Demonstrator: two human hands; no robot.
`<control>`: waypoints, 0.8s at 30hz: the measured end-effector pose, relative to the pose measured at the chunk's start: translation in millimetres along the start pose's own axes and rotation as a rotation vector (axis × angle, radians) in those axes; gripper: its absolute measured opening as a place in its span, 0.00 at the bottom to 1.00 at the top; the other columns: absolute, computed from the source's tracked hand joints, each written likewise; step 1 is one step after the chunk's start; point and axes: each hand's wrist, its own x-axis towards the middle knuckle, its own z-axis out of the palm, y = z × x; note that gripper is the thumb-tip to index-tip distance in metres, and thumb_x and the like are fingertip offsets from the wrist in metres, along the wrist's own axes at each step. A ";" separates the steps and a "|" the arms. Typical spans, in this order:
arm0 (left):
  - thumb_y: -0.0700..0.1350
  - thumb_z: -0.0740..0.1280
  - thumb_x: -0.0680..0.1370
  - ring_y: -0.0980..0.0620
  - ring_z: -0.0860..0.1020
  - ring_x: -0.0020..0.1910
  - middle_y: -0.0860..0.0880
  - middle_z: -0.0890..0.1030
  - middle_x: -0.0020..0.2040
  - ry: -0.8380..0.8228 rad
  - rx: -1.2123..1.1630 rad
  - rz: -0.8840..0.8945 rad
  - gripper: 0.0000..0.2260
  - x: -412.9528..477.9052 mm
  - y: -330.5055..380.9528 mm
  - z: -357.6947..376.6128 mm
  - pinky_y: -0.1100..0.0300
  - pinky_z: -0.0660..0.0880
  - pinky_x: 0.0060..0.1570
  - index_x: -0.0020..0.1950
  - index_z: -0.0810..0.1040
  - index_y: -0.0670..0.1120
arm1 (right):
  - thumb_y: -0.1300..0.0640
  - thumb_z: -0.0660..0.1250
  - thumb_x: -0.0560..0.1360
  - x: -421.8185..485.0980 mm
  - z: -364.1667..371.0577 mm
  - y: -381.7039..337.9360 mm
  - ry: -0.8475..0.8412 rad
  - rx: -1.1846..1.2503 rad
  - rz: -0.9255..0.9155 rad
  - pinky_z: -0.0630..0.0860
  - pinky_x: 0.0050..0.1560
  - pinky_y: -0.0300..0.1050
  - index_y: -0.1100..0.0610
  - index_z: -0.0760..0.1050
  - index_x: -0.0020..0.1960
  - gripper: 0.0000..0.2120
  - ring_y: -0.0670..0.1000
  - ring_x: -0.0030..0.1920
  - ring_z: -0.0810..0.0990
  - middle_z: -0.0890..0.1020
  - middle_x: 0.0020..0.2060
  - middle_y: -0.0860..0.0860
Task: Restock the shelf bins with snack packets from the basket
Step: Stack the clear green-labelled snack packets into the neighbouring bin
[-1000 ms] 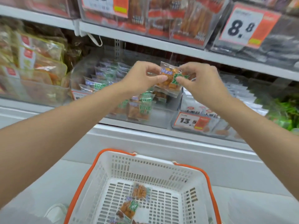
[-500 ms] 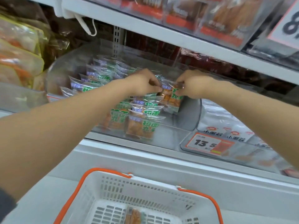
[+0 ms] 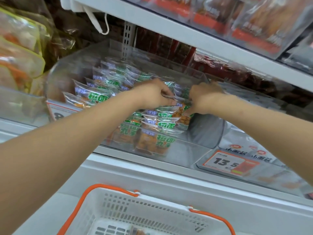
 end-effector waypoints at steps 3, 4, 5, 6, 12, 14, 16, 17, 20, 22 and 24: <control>0.62 0.70 0.73 0.51 0.77 0.57 0.55 0.78 0.64 0.000 0.010 -0.006 0.22 -0.2 -1.0 0.5 0.54 0.75 0.59 0.64 0.78 0.56 | 0.38 0.71 0.71 0.7 0.2 -1.7 -0.012 0.005 0.015 0.65 0.59 0.52 0.54 0.64 0.34 0.24 0.56 0.46 0.74 0.69 0.33 0.47; 0.61 0.70 0.73 0.51 0.77 0.57 0.55 0.78 0.64 0.002 0.008 -0.006 0.21 0.1 -1.4 0.5 0.54 0.76 0.59 0.64 0.78 0.55 | 0.38 0.71 0.71 -0.4 0.3 -1.9 -0.007 -0.014 0.014 0.65 0.60 0.52 0.54 0.65 0.34 0.23 0.56 0.48 0.75 0.69 0.33 0.48; 0.60 0.70 0.73 0.51 0.77 0.57 0.54 0.78 0.63 0.007 0.002 -0.004 0.21 0.3 -1.9 0.3 0.54 0.76 0.59 0.64 0.78 0.55 | 0.38 0.71 0.71 -1.8 0.1 -2.1 -0.002 -0.038 0.013 0.65 0.61 0.52 0.54 0.66 0.34 0.23 0.57 0.51 0.76 0.70 0.33 0.48; 0.60 0.71 0.74 0.51 0.77 0.57 0.54 0.79 0.63 0.012 -0.008 -0.006 0.20 0.4 -2.5 0.1 0.54 0.76 0.59 0.63 0.78 0.54 | 0.38 0.70 0.71 -2.7 0.1 -2.3 0.002 -0.062 0.012 0.65 0.62 0.52 0.54 0.66 0.34 0.23 0.57 0.55 0.76 0.71 0.35 0.49; 0.60 0.70 0.74 0.51 0.77 0.59 0.54 0.78 0.64 0.002 0.022 0.002 0.21 1.6 -1.7 0.1 0.54 0.75 0.60 0.64 0.78 0.54 | 0.38 0.71 0.71 -4.2 -1.5 -1.8 0.006 -0.074 0.011 0.65 0.61 0.52 0.53 0.65 0.34 0.23 0.58 0.55 0.73 0.74 0.39 0.51; 0.61 0.69 0.74 0.51 0.76 0.61 0.54 0.77 0.66 -0.013 0.019 -0.002 0.22 1.9 -1.6 -1.2 0.55 0.74 0.61 0.65 0.77 0.54 | 0.40 0.72 0.70 -8.6 -5.8 -0.7 0.012 -0.016 0.012 0.69 0.49 0.47 0.54 0.66 0.34 0.23 0.54 0.43 0.73 0.72 0.33 0.50; 0.62 0.67 0.75 0.50 0.75 0.63 0.53 0.74 0.69 -0.020 0.022 0.003 0.24 0.1 -1.7 -2.7 0.53 0.73 0.63 0.67 0.76 0.53 | 0.43 0.73 0.71 -15.6 -10.0 0.3 0.026 0.052 0.027 0.67 0.34 0.42 0.56 0.67 0.33 0.22 0.50 0.32 0.70 0.72 0.30 0.51; 0.62 0.67 0.75 0.50 0.75 0.64 0.52 0.74 0.70 -0.011 0.019 0.008 0.24 -2.1 -1.4 -3.4 0.53 0.73 0.63 0.68 0.76 0.52 | 0.45 0.73 0.71 -19.3 -10.5 0.8 0.043 0.083 0.020 0.65 0.29 0.41 0.58 0.68 0.34 0.21 0.50 0.30 0.70 0.72 0.29 0.52; 0.58 0.65 0.78 0.49 0.77 0.61 0.50 0.77 0.66 0.094 0.022 0.023 0.20 -17.9 4.1 -4.7 0.51 0.75 0.61 0.66 0.77 0.49 | 0.51 0.70 0.73 -35.2 -3.5 0.2 0.209 0.307 -0.016 0.78 0.40 0.48 0.61 0.79 0.45 0.12 0.56 0.40 0.79 0.82 0.39 0.56; 0.53 0.66 0.79 0.49 0.79 0.57 0.51 0.82 0.58 0.235 0.064 0.055 0.14 -36.1 12.9 -3.3 0.52 0.76 0.57 0.60 0.80 0.49 | 0.54 0.68 0.73 -56.4 3.7 -5.9 0.374 0.524 -0.028 0.78 0.50 0.52 0.58 0.81 0.51 0.10 0.56 0.48 0.80 0.83 0.46 0.55; 0.49 0.66 0.76 0.50 0.79 0.49 0.53 0.81 0.45 0.406 0.099 0.092 0.04 -61.2 26.5 1.6 0.54 0.76 0.47 0.49 0.79 0.51 | 0.56 0.67 0.74 -83.7 7.5 -16.0 0.537 0.593 -0.052 0.75 0.49 0.51 0.56 0.81 0.48 0.06 0.55 0.47 0.76 0.81 0.42 0.52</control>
